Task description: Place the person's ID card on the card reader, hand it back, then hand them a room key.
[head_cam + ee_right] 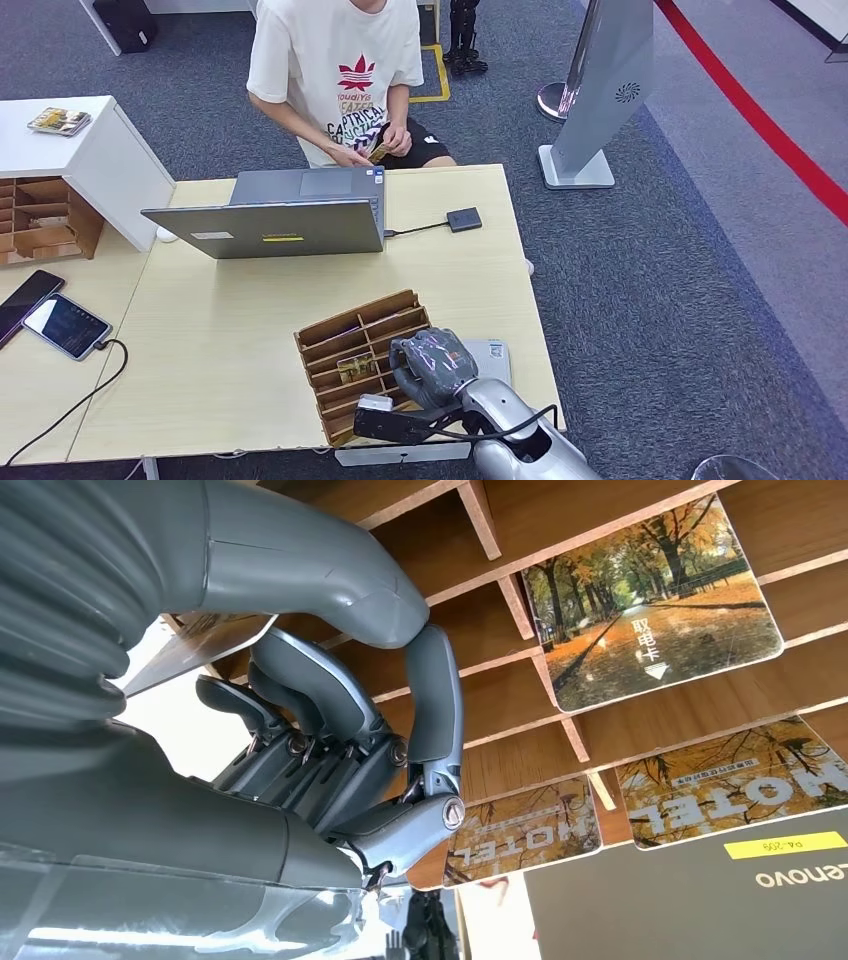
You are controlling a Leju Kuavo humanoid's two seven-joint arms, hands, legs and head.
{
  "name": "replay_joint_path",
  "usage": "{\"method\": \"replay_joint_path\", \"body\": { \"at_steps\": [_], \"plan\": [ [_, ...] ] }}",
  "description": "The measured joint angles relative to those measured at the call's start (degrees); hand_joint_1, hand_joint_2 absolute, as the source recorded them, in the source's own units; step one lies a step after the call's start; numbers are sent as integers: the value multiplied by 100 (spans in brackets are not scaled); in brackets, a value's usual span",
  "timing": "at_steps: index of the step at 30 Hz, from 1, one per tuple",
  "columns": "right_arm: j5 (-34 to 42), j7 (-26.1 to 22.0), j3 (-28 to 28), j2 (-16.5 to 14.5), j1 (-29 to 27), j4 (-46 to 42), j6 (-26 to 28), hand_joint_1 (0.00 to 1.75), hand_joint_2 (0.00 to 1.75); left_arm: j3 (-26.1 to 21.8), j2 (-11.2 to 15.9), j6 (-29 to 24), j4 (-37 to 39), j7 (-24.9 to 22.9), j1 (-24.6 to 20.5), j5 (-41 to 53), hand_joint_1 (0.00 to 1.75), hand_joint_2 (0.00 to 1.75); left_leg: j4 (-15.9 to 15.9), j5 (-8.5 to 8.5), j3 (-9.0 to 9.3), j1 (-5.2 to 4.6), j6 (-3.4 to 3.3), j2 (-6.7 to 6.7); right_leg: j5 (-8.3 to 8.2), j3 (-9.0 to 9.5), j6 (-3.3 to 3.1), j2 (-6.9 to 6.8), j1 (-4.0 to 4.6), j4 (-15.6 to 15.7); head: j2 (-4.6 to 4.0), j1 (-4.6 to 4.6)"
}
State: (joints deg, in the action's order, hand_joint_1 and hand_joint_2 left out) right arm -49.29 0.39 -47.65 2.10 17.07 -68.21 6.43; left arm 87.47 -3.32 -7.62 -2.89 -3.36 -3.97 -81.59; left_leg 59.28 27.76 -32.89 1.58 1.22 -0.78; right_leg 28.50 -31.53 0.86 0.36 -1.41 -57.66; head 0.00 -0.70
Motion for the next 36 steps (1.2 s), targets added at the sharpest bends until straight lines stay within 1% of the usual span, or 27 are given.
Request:
{"method": "replay_joint_path", "body": {
  "at_steps": [17,26,30,36],
  "plan": [
    [100,2,35,0,52,-32,44,175,175,48,-1,4,4,10,-1,-36,0,175,0,-1,0,0,-2,0,-1,1,1,-1,0,0,0,-1],
    [625,-70,341,0,54,-490,128,175,175,78,-2,-1,4,56,4,-95,0,175,0,-1,-4,0,-2,-1,-1,-2,1,0,0,0,0,-1],
    [695,-105,442,0,55,-668,134,175,175,102,-2,2,4,63,5,-109,0,175,0,-1,-4,0,-2,-1,-1,-3,1,0,0,0,0,-1],
    [1083,-242,557,-1,55,-881,184,175,175,105,20,268,7,166,24,-233,0,175,0,-1,-4,0,-2,-1,-1,-3,1,-1,0,0,0,-2]
  ]
}}
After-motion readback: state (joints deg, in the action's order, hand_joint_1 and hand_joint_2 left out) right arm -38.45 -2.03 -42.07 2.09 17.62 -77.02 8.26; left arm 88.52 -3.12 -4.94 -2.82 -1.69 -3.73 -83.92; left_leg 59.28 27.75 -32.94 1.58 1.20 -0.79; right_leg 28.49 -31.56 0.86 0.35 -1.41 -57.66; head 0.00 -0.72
